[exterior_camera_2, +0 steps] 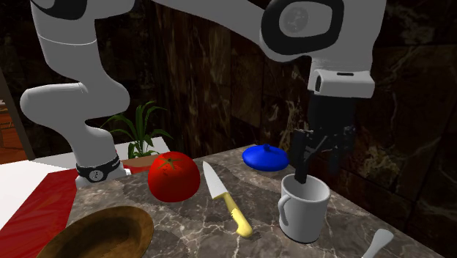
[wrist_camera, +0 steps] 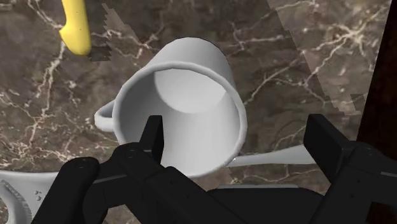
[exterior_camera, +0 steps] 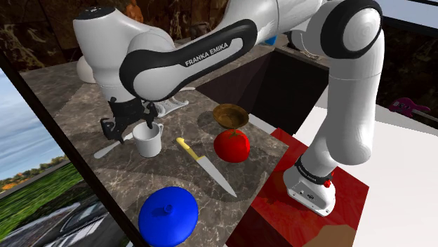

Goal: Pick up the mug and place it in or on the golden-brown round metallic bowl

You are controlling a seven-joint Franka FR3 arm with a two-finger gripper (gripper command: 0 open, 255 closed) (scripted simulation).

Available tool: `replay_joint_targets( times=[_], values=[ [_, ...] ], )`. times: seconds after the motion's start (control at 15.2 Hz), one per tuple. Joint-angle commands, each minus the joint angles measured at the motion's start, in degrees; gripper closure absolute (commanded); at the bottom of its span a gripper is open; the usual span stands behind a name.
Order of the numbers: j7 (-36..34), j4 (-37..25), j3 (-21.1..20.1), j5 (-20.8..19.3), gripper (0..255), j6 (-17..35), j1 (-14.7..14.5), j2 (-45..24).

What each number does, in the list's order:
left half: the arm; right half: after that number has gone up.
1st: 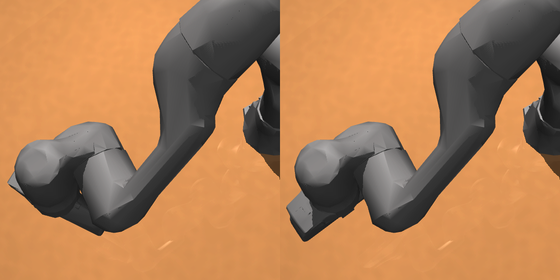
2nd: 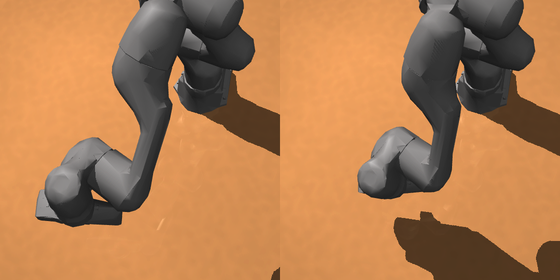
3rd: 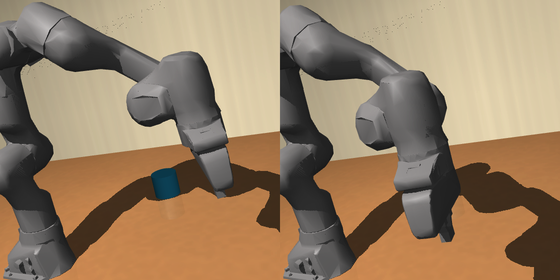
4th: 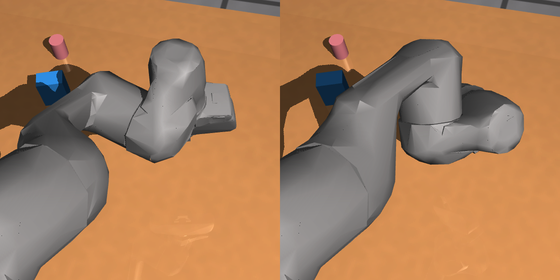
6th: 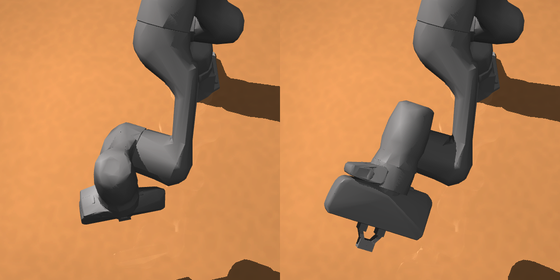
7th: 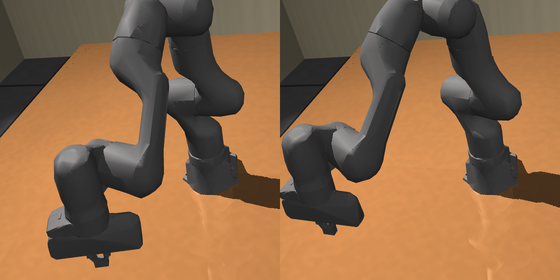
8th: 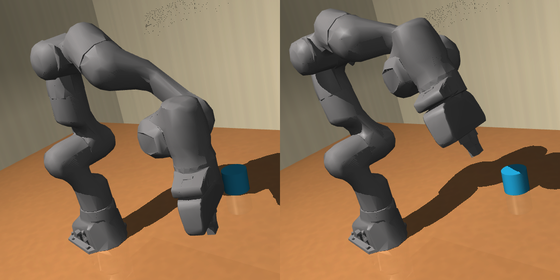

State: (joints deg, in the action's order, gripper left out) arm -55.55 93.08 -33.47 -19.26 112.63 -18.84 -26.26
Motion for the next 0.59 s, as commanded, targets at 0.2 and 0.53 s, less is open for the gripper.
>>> replay_joint_targets(
  times=[0.2,0.53],
  values=[
    [-0.9,0.8,0.7,-1.3,0,2.6,-0.6,-2.3],
    [-1.3,1.7,1.0,-1.9,0,4.2,-0.7,-3.1]
  ],
)
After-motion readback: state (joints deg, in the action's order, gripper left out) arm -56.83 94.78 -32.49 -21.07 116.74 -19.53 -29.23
